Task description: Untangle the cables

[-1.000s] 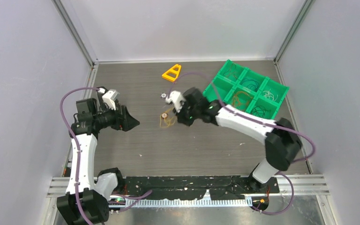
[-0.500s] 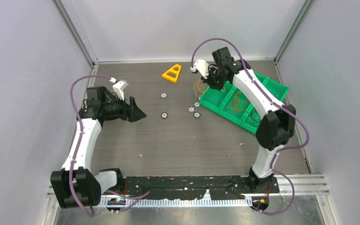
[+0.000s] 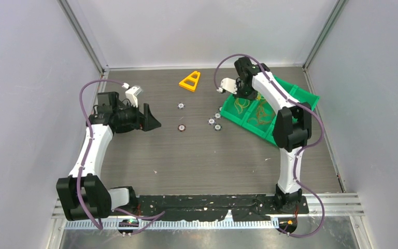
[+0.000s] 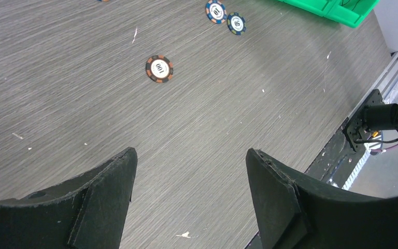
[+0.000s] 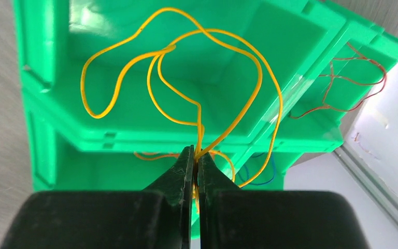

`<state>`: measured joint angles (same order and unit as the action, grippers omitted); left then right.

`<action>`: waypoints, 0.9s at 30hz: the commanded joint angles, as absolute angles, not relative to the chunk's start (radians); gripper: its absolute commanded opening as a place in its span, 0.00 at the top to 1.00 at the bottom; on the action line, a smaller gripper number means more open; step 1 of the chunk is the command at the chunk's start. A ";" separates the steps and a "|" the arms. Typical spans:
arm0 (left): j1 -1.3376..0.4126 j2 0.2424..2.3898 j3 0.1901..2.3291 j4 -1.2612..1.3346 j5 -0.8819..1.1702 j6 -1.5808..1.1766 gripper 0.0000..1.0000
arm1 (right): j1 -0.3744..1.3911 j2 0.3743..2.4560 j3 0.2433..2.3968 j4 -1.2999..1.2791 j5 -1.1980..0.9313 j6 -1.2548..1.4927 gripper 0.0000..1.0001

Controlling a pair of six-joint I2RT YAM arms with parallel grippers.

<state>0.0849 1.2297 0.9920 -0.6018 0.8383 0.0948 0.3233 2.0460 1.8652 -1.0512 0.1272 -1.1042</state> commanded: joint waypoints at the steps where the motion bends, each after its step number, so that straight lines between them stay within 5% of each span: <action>1: 0.083 1.241 1.024 -0.583 0.829 0.114 0.22 | 0.331 2.120 1.969 -1.010 0.181 -1.159 0.95; 27: 0.084 1.239 1.040 -0.614 0.812 0.112 0.22 | 0.394 2.159 1.987 -0.973 -0.086 -1.150 0.95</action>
<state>0.0849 1.2480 0.9981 -0.6117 0.8112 0.1120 0.3637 2.2440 2.0132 -0.9974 -0.0490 -1.1484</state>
